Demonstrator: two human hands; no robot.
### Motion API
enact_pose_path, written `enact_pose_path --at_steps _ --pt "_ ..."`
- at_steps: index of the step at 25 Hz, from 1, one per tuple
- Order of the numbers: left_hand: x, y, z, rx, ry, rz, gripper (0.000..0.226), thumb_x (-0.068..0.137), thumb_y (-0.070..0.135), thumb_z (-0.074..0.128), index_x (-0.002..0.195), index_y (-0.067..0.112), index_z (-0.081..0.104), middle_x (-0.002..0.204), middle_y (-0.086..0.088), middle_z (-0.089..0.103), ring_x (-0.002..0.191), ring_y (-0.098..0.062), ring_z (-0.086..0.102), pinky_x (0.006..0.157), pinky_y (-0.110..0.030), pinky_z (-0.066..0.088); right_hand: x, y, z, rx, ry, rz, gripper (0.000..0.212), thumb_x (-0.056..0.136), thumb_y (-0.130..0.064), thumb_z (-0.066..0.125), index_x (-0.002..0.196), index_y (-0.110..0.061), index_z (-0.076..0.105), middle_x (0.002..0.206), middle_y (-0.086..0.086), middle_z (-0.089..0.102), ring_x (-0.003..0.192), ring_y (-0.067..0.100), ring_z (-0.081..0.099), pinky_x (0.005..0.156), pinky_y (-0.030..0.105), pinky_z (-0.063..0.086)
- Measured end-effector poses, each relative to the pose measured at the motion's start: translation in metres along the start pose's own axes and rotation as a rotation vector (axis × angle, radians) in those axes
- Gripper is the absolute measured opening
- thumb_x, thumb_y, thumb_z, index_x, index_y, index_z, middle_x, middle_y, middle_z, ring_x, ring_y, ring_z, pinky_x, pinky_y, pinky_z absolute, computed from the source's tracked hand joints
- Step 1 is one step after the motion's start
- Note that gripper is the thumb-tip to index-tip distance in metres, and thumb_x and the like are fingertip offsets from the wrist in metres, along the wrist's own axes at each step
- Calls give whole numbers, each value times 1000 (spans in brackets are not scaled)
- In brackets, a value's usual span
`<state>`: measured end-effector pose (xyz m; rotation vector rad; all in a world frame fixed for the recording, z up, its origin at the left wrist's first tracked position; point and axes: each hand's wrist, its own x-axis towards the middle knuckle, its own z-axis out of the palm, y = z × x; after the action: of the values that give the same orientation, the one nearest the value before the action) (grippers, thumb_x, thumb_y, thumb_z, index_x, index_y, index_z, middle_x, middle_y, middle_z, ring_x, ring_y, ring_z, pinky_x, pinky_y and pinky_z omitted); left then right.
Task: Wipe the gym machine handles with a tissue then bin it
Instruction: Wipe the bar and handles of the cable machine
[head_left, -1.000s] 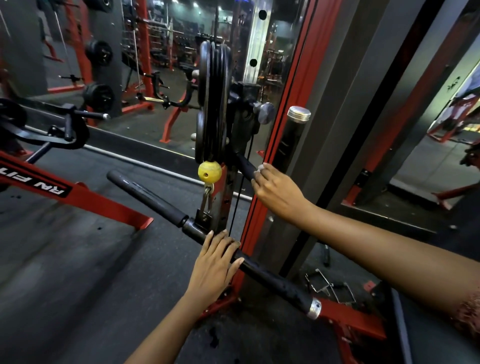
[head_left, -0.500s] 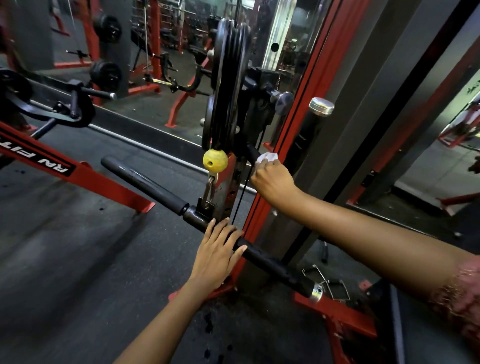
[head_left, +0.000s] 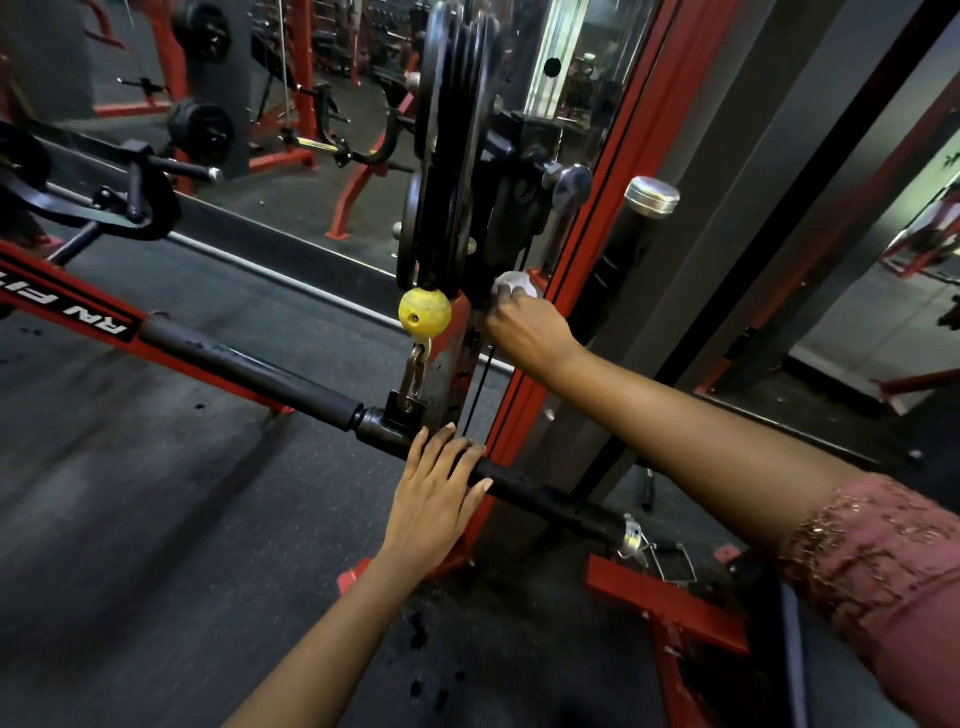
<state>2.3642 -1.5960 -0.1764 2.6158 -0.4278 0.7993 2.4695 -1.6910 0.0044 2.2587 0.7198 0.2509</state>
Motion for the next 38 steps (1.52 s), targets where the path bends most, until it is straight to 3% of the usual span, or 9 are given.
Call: enact_pose_path --at_steps 3,7,11,14,23,28,33,35,38 --pt "1 1 1 -5 31 -6 43 95 41 34 120 13 55 117 -5 60 127 -21 38 114 -42 16 -25 0 1 -119 134 70 51 71 0 25 78 -12 75 81 7 71 70 15 64 51 22 45" --pt "2 5 1 -14 46 -20 42 94 39 35 121 12 54 118 -7 59 127 -22 37 116 -40 11 -47 -9 8 -124 169 48 41 63 -2 31 52 -10 69 59 11 66 55 22 62 50 25 48" --pt "3 6 2 -1 30 -27 43 94 39 36 122 12 53 119 -7 59 127 -22 37 116 -40 10 -39 -12 9 -119 21 21 27 67 -8 48 60 -13 73 72 13 71 67 23 67 60 27 55" --pt "3 6 1 10 16 -30 44 94 40 35 122 12 54 119 -7 59 127 -22 37 116 -40 11 -20 -12 17 -15 7 -17 15 54 -21 78 65 -10 75 85 20 71 80 30 68 68 33 57" --pt "0 5 0 6 36 -11 44 95 39 34 120 12 56 118 -7 59 127 -22 36 116 -39 10 -76 -10 -12 -12 92 16 18 35 -10 74 35 -12 56 43 4 53 49 20 55 46 22 43" --pt "2 6 1 17 -13 -24 46 96 42 29 121 13 55 120 -6 58 129 -22 36 116 -41 11 -60 -10 3 -17 40 -19 28 64 -12 45 47 -13 67 56 6 64 58 21 61 55 26 50" --pt "11 22 -10 -60 -29 -67 58 97 51 17 129 13 47 130 -8 53 137 -25 29 117 -39 5 -80 12 9 -234 127 -142 14 66 -7 59 62 -12 72 69 5 68 72 19 64 64 26 53" --pt "29 35 -23 -218 11 -91 59 94 51 24 137 14 38 140 -6 43 141 -20 17 118 -35 4 -90 29 14 -298 248 -136 36 85 3 40 80 -8 74 87 9 71 87 19 66 73 26 53" --pt "68 54 -48 -448 52 -107 59 93 48 33 142 15 31 146 -5 32 142 -16 14 117 -35 14 -103 54 1 -452 476 -37 76 84 23 3 100 -5 71 107 8 69 99 16 65 83 23 52"
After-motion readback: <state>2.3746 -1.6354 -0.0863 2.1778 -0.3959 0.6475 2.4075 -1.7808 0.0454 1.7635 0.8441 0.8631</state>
